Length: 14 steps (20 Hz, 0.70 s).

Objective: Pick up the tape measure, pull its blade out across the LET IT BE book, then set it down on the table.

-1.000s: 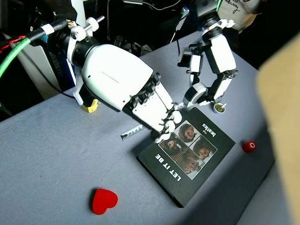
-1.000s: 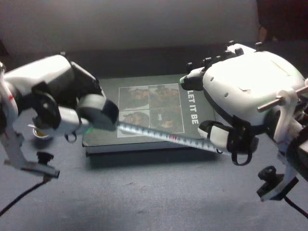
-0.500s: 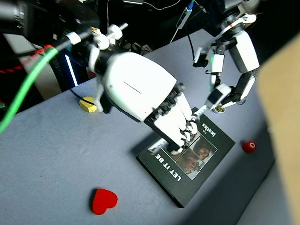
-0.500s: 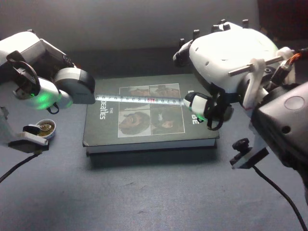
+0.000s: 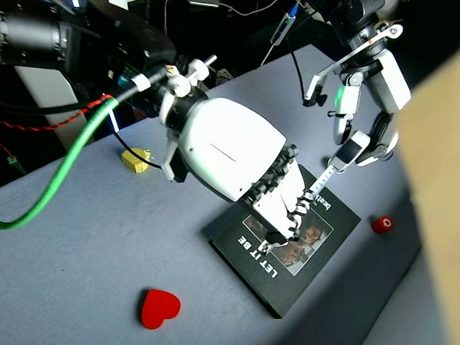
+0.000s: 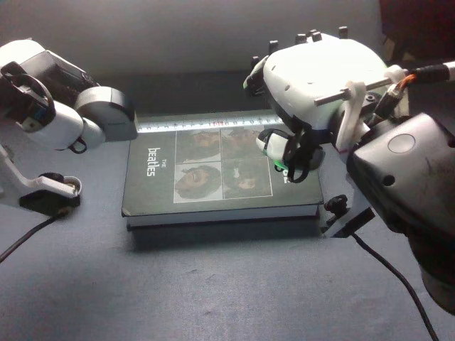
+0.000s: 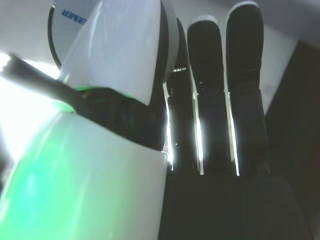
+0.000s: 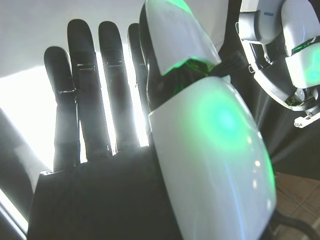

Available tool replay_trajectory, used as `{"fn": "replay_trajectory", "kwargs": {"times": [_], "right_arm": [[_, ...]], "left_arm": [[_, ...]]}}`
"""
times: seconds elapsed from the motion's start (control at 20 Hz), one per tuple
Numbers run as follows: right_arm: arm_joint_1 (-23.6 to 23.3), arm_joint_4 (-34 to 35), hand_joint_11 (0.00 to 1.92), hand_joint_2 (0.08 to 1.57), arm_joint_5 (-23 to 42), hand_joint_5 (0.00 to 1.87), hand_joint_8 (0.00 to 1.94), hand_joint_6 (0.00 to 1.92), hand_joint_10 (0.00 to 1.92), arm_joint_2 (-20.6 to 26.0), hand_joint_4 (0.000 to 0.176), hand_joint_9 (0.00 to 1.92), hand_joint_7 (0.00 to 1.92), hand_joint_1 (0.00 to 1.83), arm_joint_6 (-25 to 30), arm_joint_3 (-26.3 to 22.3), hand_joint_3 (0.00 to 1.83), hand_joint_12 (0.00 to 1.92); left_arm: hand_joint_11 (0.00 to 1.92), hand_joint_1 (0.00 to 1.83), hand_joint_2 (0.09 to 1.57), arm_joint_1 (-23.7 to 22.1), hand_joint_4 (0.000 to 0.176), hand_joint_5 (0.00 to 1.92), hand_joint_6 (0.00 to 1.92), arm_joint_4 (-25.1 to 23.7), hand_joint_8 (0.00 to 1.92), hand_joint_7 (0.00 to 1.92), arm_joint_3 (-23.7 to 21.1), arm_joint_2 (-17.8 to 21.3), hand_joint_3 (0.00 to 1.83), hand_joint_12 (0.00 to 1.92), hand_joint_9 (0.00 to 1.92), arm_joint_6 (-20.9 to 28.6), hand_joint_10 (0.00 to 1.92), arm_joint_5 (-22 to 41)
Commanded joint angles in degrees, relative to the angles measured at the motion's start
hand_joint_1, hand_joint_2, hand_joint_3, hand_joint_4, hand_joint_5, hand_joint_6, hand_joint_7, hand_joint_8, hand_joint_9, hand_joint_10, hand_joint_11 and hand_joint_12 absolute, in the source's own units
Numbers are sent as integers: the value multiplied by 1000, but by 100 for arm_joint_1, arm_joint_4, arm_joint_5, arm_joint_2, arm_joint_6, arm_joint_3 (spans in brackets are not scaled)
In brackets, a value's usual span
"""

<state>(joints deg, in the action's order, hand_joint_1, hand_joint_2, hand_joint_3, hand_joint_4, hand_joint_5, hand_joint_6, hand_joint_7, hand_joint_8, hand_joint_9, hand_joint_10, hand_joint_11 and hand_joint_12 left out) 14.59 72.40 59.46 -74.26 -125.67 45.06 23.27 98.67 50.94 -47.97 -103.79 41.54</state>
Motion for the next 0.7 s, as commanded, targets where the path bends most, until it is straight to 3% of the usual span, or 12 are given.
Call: {"fn": "replay_trajectory", "kwargs": {"times": [0.0, 0.25, 0.65], "right_arm": [[-53, -655, 285, 1129, 211, 732, 23, 36, 103, -8, 0, 769, 781, 1102, 57, 59, 2, 1279], [-56, -695, 284, 1128, 102, 729, 22, 30, 101, -29, 0, 770, 789, 1100, 92, 251, 1, 1275], [-23, -718, 258, 1141, -164, 717, 14, 18, 93, -4, 0, 761, 784, 1097, 178, 540, 6, 1257]], "left_arm": [[859, 1382, 1100, -92, 0, 988, 751, -298, 951, 1024, 24, 13, 0, 1164, 913, 54, 1278, 171], [869, 1383, 1097, -69, 0, 1012, 697, -184, 931, 1053, 31, 48, 0, 1168, 890, 95, 1294, 136], [859, 1383, 1096, -139, 0, 1015, 711, -317, 958, 1021, -40, 63, 0, 1156, 919, 625, 1265, 156]]}}
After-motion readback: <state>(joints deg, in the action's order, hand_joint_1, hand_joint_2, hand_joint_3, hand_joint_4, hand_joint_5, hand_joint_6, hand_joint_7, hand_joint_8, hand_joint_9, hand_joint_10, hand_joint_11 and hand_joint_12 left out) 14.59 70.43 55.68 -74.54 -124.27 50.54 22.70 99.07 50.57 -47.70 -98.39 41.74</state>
